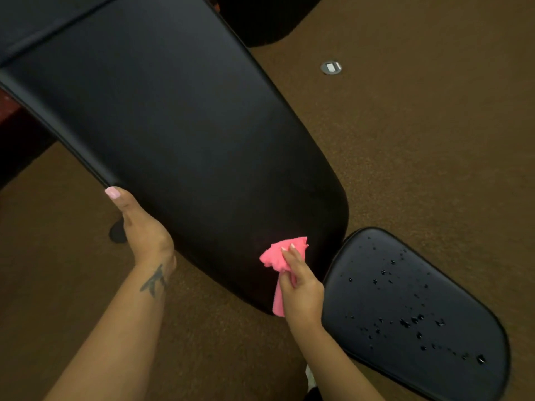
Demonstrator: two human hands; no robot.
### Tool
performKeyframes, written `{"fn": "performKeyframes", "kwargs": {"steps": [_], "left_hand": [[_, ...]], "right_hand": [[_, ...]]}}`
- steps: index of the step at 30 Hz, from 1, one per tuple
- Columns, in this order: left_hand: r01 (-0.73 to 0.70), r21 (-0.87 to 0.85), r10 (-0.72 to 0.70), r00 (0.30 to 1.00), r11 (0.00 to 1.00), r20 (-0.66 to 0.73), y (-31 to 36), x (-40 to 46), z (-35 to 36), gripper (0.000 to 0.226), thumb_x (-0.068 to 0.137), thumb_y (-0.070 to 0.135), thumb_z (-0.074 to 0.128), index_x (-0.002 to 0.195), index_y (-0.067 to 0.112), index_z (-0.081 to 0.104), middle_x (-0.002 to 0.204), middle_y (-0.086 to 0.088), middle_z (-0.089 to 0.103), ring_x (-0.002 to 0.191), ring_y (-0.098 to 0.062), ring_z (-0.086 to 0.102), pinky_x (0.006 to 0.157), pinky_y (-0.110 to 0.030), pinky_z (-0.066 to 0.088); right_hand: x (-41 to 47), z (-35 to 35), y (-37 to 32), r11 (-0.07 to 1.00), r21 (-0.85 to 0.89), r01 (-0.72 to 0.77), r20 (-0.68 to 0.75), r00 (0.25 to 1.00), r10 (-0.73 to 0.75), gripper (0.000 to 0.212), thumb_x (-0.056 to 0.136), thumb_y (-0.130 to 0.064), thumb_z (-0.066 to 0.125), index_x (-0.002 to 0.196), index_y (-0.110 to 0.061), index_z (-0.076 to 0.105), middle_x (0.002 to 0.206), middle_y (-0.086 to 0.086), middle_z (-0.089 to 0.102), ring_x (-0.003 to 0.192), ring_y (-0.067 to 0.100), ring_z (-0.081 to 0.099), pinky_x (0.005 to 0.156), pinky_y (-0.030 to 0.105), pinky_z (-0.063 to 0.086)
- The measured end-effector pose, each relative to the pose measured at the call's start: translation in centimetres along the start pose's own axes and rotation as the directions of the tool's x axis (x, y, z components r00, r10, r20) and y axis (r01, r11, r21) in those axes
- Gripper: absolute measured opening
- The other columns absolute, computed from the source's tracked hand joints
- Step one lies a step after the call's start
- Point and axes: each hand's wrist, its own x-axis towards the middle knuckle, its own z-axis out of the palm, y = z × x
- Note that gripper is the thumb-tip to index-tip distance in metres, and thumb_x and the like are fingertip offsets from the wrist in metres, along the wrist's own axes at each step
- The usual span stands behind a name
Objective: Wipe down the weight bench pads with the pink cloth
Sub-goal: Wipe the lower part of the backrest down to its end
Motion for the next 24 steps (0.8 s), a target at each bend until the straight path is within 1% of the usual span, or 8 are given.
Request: {"fn": "performKeyframes", "kwargs": {"steps": [3, 8, 13, 15, 17, 19, 21, 24], "left_hand": [[-0.010, 0.013, 0.010, 1.000, 1.000, -0.001, 0.1, -0.4, 0.0, 0.081, 0.092, 0.071, 0.017, 0.153, 0.019, 0.025, 0.156, 0.007, 0.030, 0.143, -0.013, 0.028, 0.119, -0.031, 0.021], [-0.019, 0.019, 0.019, 1.000, 1.000, 0.019, 0.5, -0.7, 0.1, 0.079, 0.093, 0.069, 0.016, 0.153, 0.019, 0.021, 0.158, 0.005, 0.026, 0.144, -0.014, 0.025, 0.118, -0.030, 0.020], [-0.002, 0.022, 0.002, 1.000, 1.000, 0.015, 0.4, -0.4, 0.0, 0.080, 0.092, 0.071, 0.017, 0.151, 0.019, 0.028, 0.155, 0.007, 0.033, 0.141, -0.014, 0.031, 0.118, -0.031, 0.023], [0.004, 0.029, -0.005, 1.000, 1.000, 0.018, 0.1, -0.1, -0.1, 0.085, 0.088, 0.076, 0.018, 0.150, 0.020, 0.032, 0.152, 0.009, 0.037, 0.140, -0.015, 0.034, 0.118, -0.035, 0.025], [-0.001, 0.072, 0.002, 1.000, 0.997, -0.012, -0.1, 0.2, -0.1, 0.102, 0.075, 0.089, 0.015, 0.151, 0.022, 0.030, 0.154, 0.009, 0.034, 0.142, -0.014, 0.031, 0.119, -0.036, 0.024], [-0.051, 0.143, 0.053, 0.999, 0.988, -0.010, -0.7, 1.0, -0.3, 0.130, 0.052, 0.103, 0.012, 0.153, 0.023, 0.022, 0.158, 0.009, 0.025, 0.145, -0.012, 0.024, 0.121, -0.036, 0.020], [-0.092, 0.160, 0.090, 0.996, 0.983, 0.020, -1.2, 1.7, -0.4, 0.143, 0.040, 0.106, 0.010, 0.154, 0.021, 0.018, 0.160, 0.007, 0.021, 0.147, -0.013, 0.020, 0.121, -0.037, 0.018], [-0.116, 0.165, 0.109, 0.993, 0.979, 0.050, -0.9, 1.5, -0.5, 0.149, 0.034, 0.107, 0.008, 0.154, 0.019, 0.018, 0.160, 0.006, 0.021, 0.147, -0.014, 0.020, 0.121, -0.037, 0.018]], "right_hand": [[0.1, -0.8, 1.5, 0.996, 0.033, -0.085, -0.001, 0.996, 0.085, 0.049, 0.089, -0.009, 0.058, 0.120, -0.043, 0.045, 0.128, -0.024, 0.044, 0.121, 0.006, 0.050, 0.104, 0.028, 0.040], [2.6, -0.9, 1.2, 0.975, 0.082, -0.205, -0.103, 0.972, 0.213, 0.041, 0.088, -0.014, 0.059, 0.125, -0.032, 0.055, 0.125, -0.001, 0.060, 0.110, 0.012, 0.058, 0.099, 0.033, 0.046], [3.1, 0.0, -1.4, 0.990, 0.094, -0.108, -0.096, 0.988, 0.117, 0.042, 0.089, -0.011, 0.057, 0.126, -0.031, 0.055, 0.130, -0.007, 0.057, 0.116, 0.010, 0.054, 0.102, 0.036, 0.044], [2.0, 0.0, -1.4, 0.996, 0.079, -0.046, -0.058, 0.997, 0.051, 0.046, 0.088, -0.009, 0.057, 0.123, -0.038, 0.053, 0.132, -0.014, 0.053, 0.119, 0.005, 0.051, 0.104, 0.032, 0.042], [1.0, -0.3, -0.6, 0.997, 0.078, -0.029, -0.019, 0.999, 0.031, 0.052, 0.088, -0.007, 0.058, 0.113, -0.051, 0.048, 0.129, -0.022, 0.049, 0.121, 0.002, 0.048, 0.106, 0.028, 0.039], [0.6, -0.7, 0.7, 0.991, 0.103, -0.084, -0.022, 0.996, 0.087, 0.054, 0.087, -0.006, 0.059, 0.108, -0.055, 0.047, 0.128, -0.023, 0.049, 0.120, 0.001, 0.049, 0.105, 0.029, 0.040], [1.0, -1.0, 1.9, 0.979, 0.110, -0.172, -0.065, 0.981, 0.180, 0.050, 0.087, -0.008, 0.060, 0.112, -0.050, 0.050, 0.130, -0.015, 0.053, 0.115, 0.005, 0.054, 0.102, 0.032, 0.044], [2.6, -1.2, 2.1, 0.953, 0.137, -0.271, -0.115, 0.951, 0.287, 0.042, 0.088, -0.013, 0.058, 0.122, -0.036, 0.055, 0.126, -0.001, 0.060, 0.109, 0.015, 0.059, 0.098, 0.036, 0.046]]}}
